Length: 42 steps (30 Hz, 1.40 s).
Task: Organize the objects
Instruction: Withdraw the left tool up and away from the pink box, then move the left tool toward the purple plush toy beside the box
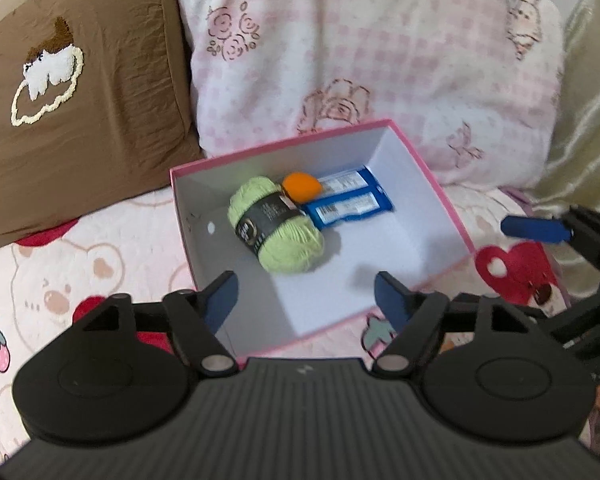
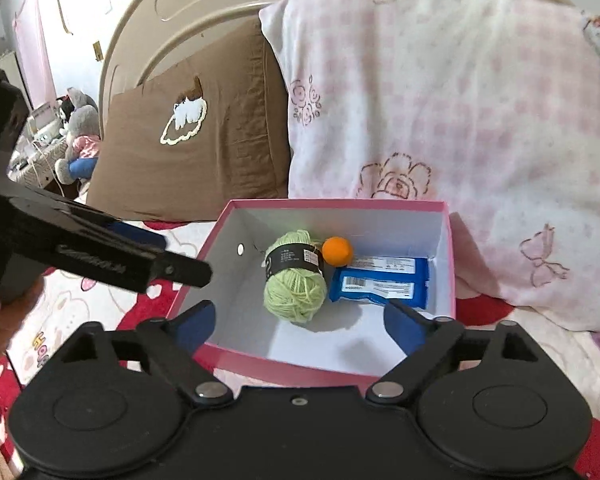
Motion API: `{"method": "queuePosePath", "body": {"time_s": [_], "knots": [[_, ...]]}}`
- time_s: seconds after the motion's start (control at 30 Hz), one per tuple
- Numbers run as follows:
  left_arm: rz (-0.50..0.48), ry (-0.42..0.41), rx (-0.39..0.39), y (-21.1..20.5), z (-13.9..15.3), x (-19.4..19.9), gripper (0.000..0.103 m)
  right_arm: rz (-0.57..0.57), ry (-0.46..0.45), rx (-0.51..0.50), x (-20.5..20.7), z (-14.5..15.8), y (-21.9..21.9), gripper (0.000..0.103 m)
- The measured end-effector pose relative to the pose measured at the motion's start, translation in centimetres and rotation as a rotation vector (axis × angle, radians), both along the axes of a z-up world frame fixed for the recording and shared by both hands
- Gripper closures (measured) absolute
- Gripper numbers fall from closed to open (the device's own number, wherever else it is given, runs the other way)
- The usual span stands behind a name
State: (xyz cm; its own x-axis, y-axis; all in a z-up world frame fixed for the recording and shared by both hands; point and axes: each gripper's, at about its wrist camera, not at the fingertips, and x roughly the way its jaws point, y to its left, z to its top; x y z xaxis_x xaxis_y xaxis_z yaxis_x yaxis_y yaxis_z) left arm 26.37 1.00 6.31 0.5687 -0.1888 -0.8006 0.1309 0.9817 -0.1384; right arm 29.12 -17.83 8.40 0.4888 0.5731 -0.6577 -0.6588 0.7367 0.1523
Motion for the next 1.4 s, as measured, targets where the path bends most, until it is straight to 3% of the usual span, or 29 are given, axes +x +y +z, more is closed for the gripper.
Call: {"method": "queuePosePath", "body": {"time_s": [0.27,0.53,0.8,1.13,1.4], "knots": [[-0.041,0.004,0.012,-0.2,1.6,-4.2,0.007,0.036,-0.018,-0.064,-3.8,0.8,-0.9,0.006],[-0.033,-0.015,-0.026,0.8,2.8,-7.8,0.007,0.046,-0.042,-0.094,-7.0,1.9,-1.6,0.006],[-0.088,-0.028,-0.007,0.7,3.7,-11.5,0.004,0.041,-0.033,-0.102,-9.3,2.7,-2.5,0.006],[-0.103,-0.013,-0.094,2.2,3.3,-14.4,0.002,0.067,-0.018,-0.120,-12.6,3.0,-2.6,0.006],[-0.093,0.021,-0.101,3.2,1.8,-15.8,0.001,0.100,-0.014,-0.126,-15.7,2.9,-2.2,0.006]]}}
